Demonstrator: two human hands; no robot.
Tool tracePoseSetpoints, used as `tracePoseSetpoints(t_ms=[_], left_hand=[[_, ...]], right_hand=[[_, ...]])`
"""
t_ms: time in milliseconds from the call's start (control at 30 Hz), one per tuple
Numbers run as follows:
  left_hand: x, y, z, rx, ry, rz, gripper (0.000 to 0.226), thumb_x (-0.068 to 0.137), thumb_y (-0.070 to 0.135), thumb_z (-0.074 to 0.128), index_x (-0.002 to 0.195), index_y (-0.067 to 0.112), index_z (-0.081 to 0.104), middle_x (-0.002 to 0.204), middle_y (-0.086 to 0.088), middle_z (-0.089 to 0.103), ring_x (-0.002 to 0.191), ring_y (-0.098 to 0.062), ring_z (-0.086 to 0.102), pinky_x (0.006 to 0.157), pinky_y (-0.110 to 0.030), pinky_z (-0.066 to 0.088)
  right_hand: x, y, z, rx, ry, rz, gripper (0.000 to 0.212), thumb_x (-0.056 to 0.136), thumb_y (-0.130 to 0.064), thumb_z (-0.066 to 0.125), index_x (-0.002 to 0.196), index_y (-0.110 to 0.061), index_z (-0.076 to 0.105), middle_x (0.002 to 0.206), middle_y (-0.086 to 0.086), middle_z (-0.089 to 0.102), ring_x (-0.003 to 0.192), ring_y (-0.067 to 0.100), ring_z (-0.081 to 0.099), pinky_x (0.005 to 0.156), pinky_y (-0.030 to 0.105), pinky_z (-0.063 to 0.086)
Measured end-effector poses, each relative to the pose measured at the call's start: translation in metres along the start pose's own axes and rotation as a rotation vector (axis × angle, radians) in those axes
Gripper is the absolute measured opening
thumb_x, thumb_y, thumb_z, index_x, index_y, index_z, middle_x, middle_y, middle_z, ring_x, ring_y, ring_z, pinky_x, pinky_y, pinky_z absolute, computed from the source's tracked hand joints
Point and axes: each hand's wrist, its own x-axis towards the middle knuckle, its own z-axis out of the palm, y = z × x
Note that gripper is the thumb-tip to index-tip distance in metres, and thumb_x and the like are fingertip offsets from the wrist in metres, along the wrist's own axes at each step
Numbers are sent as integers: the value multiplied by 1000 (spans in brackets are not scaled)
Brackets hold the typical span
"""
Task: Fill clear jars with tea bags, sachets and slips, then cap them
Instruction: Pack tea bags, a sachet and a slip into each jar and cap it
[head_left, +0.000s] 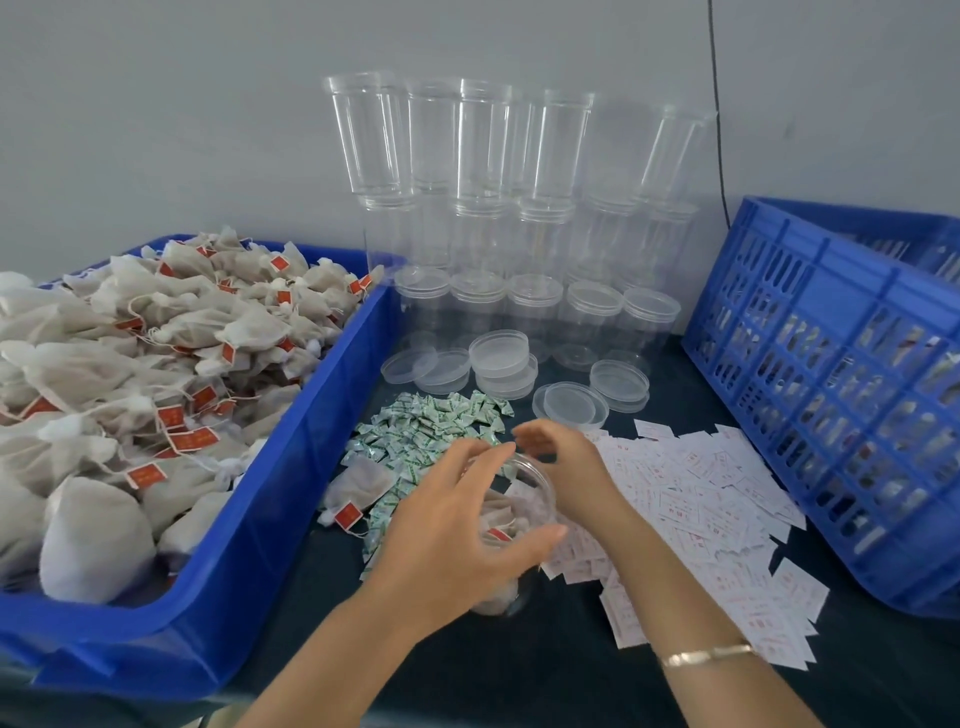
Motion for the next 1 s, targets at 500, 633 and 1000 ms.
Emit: tracePoseSetpoints(t_ms=[500,633,1000], left_hand=[[1,0,6,-38,58,-46,78,65,77,43,134,40,44,116,27,37,101,14,44,81,-20,48],[1,1,5,-36,38,-62,85,66,77,45,139,34,43,121,24,39,99,9,47,86,-20,47],[1,3,5,-110,36,-99,75,67,67,56,133,30,50,117,18,43,102,-1,52,86,-31,48]], right_hand=[[-4,-2,-4,-223,186,-42,15,96,-21,66,96,-11,78,86,2,74,79,17,65,76,34,51],[-21,-20,-27,-9,257,-105,11,93,-23,70,96,-16,78,93,-2,73,87,9,66,77,17,47],[-84,-63,-47,5,200,-428,8,88,-29,75,96,-29,72,94,-19,69,97,1,65,83,7,43]])
